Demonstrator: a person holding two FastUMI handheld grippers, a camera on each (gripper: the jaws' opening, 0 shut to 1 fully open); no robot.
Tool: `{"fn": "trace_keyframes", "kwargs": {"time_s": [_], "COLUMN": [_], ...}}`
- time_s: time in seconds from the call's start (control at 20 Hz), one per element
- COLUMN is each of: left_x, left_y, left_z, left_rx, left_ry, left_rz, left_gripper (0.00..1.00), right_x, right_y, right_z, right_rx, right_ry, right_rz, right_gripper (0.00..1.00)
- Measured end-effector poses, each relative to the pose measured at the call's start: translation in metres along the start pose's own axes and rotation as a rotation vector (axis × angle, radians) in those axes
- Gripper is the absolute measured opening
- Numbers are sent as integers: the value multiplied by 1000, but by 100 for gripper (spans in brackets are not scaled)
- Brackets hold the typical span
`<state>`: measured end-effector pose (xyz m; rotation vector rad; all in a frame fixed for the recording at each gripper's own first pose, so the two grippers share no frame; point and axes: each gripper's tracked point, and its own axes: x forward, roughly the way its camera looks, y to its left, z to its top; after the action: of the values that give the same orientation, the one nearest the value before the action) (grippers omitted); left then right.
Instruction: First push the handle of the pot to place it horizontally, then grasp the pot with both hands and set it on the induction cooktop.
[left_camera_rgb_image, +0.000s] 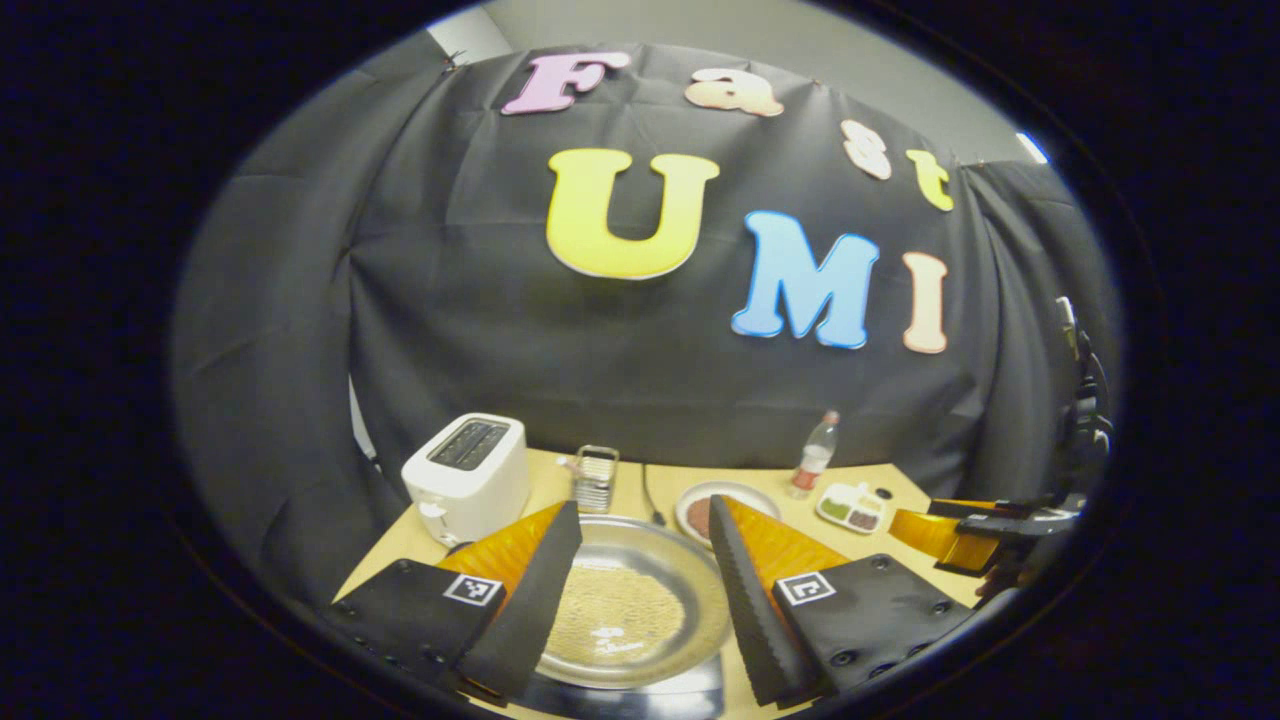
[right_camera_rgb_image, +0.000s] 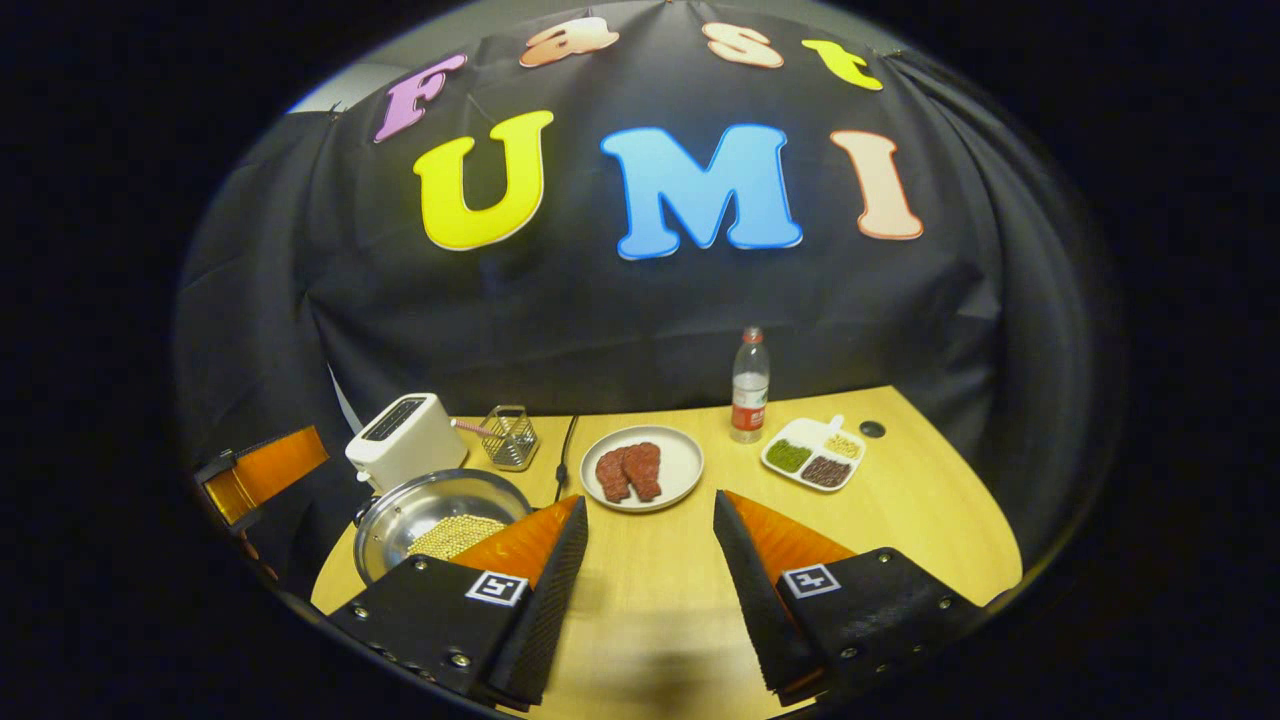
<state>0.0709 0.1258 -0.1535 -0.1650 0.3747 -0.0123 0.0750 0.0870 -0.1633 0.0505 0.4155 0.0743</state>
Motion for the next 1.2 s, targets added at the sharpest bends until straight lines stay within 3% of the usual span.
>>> {"fn": "trace_keyframes", "kwargs": {"time_s": [0.3, 0.5, 0.6, 0.65, 1.05, 1.2], "left_x": [-42, -83, -97, -108, -139, -139], "left_y": [-95, -138, -159, -165, -172, -166], "left_z": [52, 103, 119, 119, 96, 104], "left_rx": [51, 73, 69, 67, 91, 91], "left_ry": [-147, -265, -315, -324, -293, -305], "left_rz": [-45, -24, -41, -41, 26, 4], "left_gripper": [86, 90, 94, 94, 97, 98], "right_x": [-74, -120, -138, -151, -172, -172], "right_y": [-61, -83, -86, -90, -115, -120], "right_z": [70, 113, 122, 127, 120, 123], "right_rx": [-12, -5, -25, -33, -32, -30], "right_ry": [-162, -268, -306, -326, -352, -354], "right_rz": [-43, -36, -17, -14, 33, -1], "right_gripper": [77, 77, 93, 98, 99, 99]}}
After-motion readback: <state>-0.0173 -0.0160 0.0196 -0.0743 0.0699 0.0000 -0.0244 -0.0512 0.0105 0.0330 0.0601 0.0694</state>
